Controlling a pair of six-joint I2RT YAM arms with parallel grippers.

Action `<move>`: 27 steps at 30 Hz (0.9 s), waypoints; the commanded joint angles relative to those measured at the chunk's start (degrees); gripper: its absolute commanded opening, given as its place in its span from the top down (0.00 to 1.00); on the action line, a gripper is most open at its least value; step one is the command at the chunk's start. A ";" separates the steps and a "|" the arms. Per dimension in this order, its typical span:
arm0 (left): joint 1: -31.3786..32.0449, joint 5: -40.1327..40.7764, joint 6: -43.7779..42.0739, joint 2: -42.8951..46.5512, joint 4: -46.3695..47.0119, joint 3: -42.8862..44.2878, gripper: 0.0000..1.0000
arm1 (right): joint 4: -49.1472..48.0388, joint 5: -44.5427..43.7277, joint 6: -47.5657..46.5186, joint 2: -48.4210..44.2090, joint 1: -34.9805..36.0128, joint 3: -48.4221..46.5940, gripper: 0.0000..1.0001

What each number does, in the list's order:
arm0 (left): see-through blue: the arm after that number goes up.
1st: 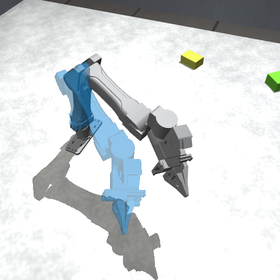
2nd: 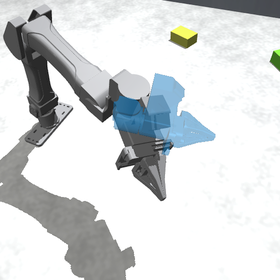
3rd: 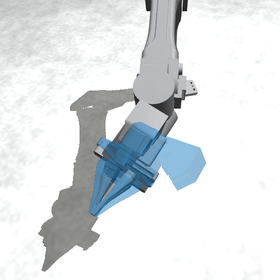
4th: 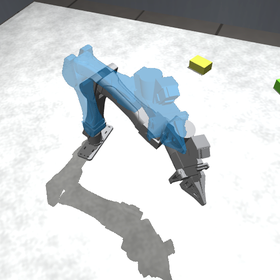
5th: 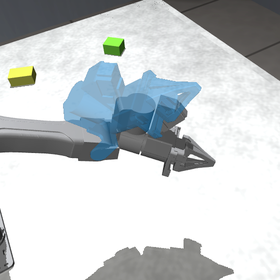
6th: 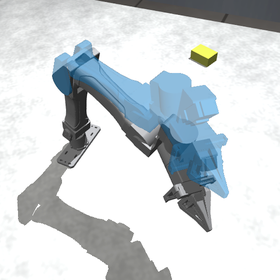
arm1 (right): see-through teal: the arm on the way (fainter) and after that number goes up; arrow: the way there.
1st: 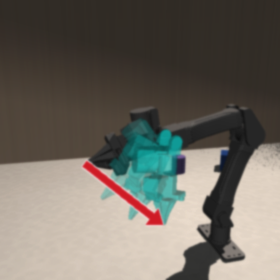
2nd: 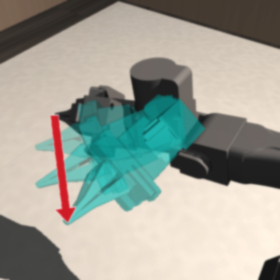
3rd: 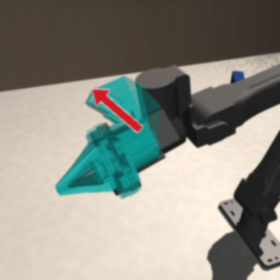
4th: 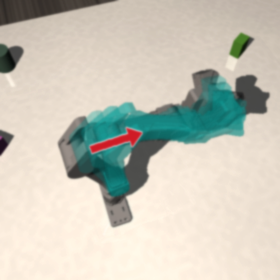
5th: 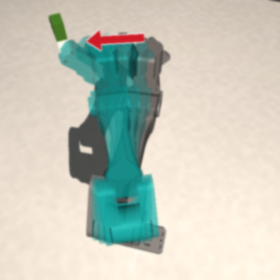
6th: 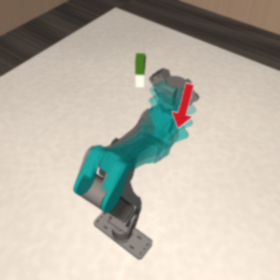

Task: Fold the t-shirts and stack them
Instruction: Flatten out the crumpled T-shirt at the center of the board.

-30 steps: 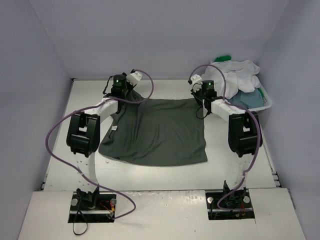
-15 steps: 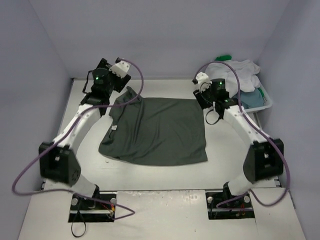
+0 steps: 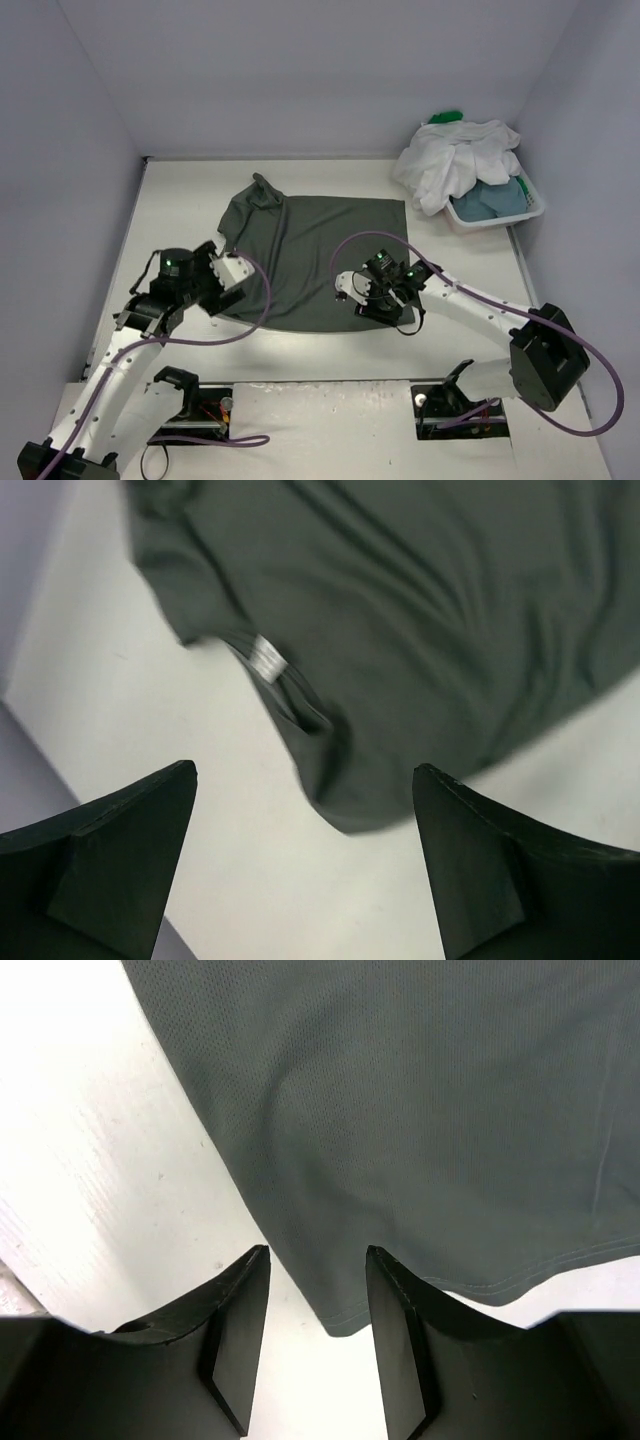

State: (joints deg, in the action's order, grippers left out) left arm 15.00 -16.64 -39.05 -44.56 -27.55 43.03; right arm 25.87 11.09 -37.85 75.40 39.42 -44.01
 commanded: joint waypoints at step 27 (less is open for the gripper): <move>0.11 2.50 -7.36 -17.13 11.55 -11.47 0.17 | -1.08 -8.63 -1.09 16.98 2.86 -2.75 0.94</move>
State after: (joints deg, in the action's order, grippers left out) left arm 15.00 -13.56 -45.84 -60.10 -20.40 30.59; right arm 26.02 3.51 -38.24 90.06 42.13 -46.98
